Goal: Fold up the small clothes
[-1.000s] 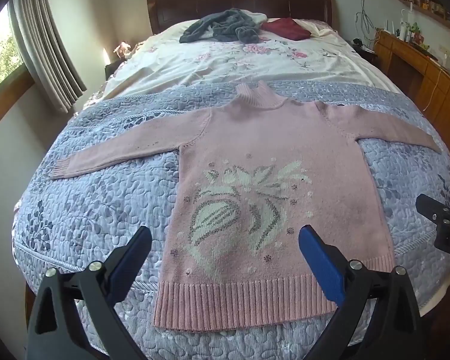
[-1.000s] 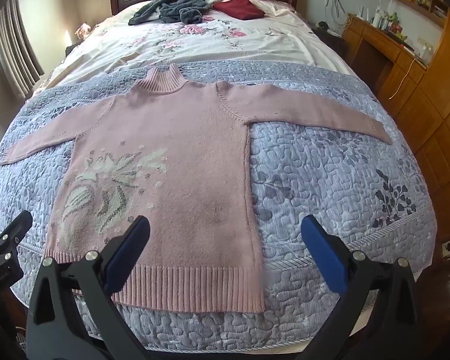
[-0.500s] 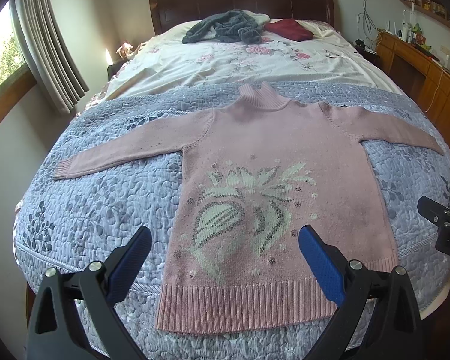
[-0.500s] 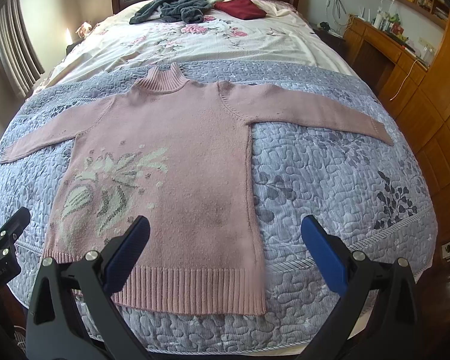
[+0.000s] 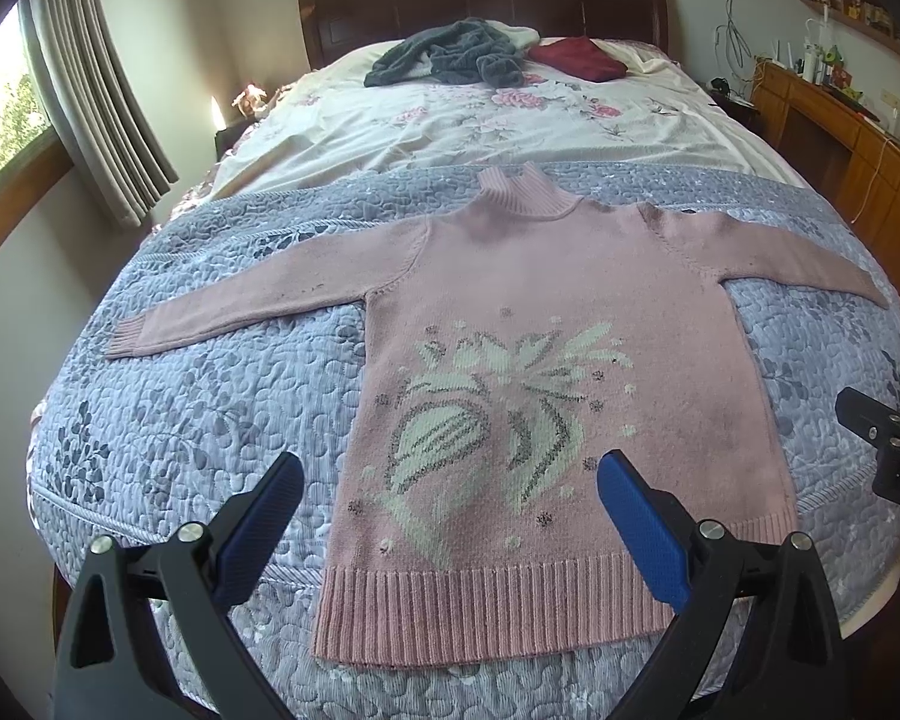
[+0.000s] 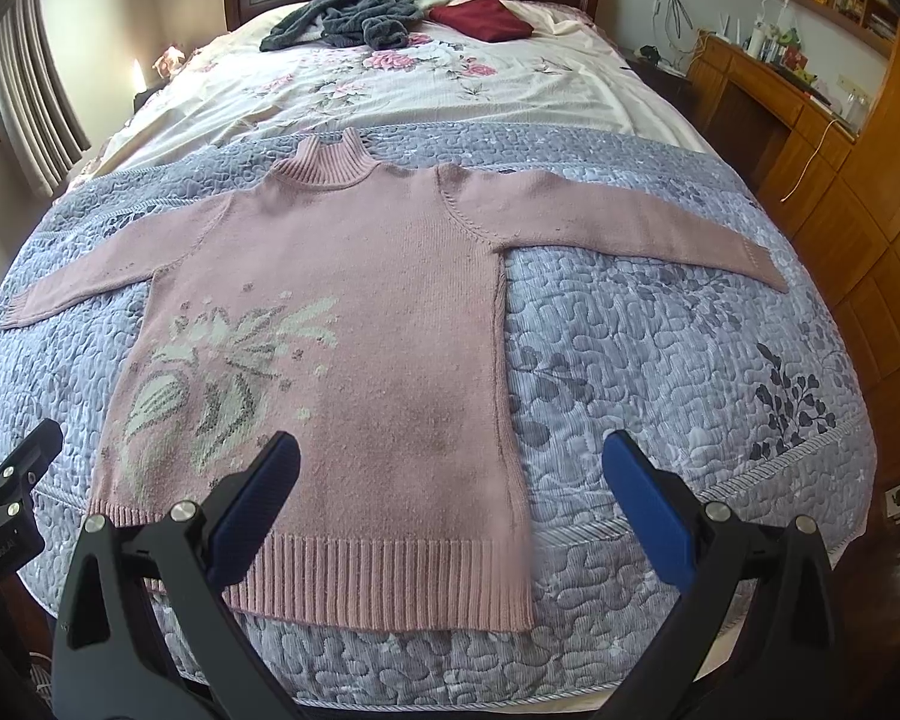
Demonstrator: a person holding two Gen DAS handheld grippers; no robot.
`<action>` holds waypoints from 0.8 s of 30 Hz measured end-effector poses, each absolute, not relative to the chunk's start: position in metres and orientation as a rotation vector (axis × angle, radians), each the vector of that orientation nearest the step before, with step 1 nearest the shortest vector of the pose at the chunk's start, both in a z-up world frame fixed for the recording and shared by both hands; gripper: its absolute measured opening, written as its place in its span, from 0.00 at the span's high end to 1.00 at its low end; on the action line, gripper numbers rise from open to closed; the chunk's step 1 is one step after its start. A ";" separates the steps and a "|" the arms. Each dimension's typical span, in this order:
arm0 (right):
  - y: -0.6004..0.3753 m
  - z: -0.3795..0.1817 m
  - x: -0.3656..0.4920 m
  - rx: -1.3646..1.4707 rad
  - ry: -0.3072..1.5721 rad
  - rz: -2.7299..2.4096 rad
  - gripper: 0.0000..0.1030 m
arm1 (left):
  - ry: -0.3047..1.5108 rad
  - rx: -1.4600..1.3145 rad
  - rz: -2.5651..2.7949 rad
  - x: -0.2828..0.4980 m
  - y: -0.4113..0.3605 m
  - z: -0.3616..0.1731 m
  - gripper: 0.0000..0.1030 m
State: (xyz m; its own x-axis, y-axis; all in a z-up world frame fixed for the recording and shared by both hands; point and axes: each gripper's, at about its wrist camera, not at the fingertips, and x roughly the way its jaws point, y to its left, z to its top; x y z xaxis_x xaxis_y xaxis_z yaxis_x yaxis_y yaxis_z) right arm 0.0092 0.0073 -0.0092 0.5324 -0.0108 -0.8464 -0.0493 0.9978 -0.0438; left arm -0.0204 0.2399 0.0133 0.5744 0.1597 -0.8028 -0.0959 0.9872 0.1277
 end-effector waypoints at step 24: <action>0.002 -0.008 0.009 -0.053 1.007 0.034 0.03 | 0.954 0.088 0.154 -0.019 0.239 0.012 0.04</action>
State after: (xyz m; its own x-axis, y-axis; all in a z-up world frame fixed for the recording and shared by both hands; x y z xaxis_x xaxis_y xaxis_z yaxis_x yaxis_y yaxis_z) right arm 0.0092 0.0023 -0.0081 0.5342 0.0039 -0.8453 -0.0525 0.9982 -0.0286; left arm -0.0191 0.2390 0.0120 0.5689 0.1701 -0.8046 -0.0922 0.9854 0.1430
